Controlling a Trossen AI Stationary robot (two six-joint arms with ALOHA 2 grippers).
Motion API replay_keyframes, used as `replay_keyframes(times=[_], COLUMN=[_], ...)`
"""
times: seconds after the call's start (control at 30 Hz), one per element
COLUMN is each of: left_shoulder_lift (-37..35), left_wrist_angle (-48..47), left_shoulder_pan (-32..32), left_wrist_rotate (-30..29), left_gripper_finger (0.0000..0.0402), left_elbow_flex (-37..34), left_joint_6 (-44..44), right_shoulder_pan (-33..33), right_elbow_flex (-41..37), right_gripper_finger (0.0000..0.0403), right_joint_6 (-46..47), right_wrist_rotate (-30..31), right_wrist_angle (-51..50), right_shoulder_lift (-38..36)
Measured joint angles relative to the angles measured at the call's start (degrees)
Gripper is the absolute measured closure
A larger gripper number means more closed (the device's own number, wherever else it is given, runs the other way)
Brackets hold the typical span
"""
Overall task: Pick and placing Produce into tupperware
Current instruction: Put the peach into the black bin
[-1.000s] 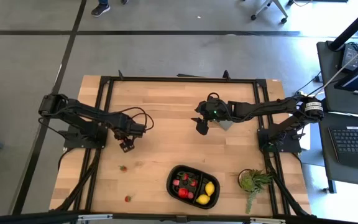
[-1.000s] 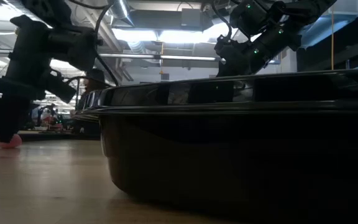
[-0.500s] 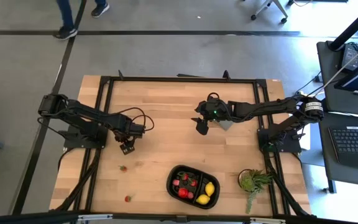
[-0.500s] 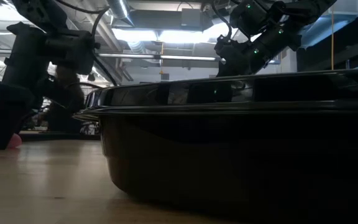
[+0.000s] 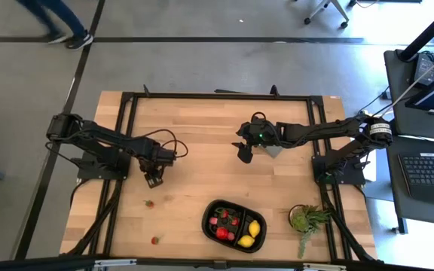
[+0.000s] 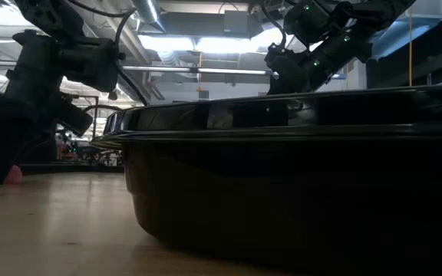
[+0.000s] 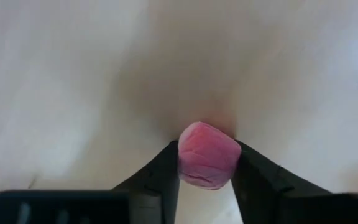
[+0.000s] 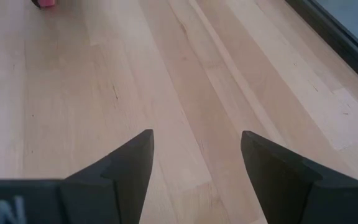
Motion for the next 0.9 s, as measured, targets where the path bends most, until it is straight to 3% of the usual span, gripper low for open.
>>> replay_keyframes(times=[0.23,0.4,0.5,0.73,0.9], left_shoulder_lift=[0.09,0.1,0.1,1.49,8.4], left_wrist_angle=[9.47,26.61,35.46,45.31,49.23], left_shoulder_pan=[-0.1,-1.12,-2.56,-8.42,-11.45], left_wrist_rotate=[15.92,23.24,21.83,4.51,2.08], left_gripper_finger=[0.0322,0.0313,0.0314,0.0322,0.0308], left_elbow_flex=[1.49,4.14,6.52,11.99,15.76], left_joint_6=[8.52,11.77,15.61,27.28,32.22], right_shoulder_pan=[0.0,0.0,-0.02,-0.02,0.0], right_elbow_flex=[0.0,-0.02,-0.02,-0.02,-0.02], right_gripper_finger=[0.016,0.0159,0.0159,0.0159,0.0159], right_joint_6=[-0.96,-1.55,-2.08,-2.89,-2.86], right_wrist_rotate=[0.0,0.0,0.0,0.0,0.0], right_wrist_angle=[0.02,0.98,1.77,2.08,2.19], right_shoulder_lift=[0.01,0.02,0.01,0.0,-0.01])
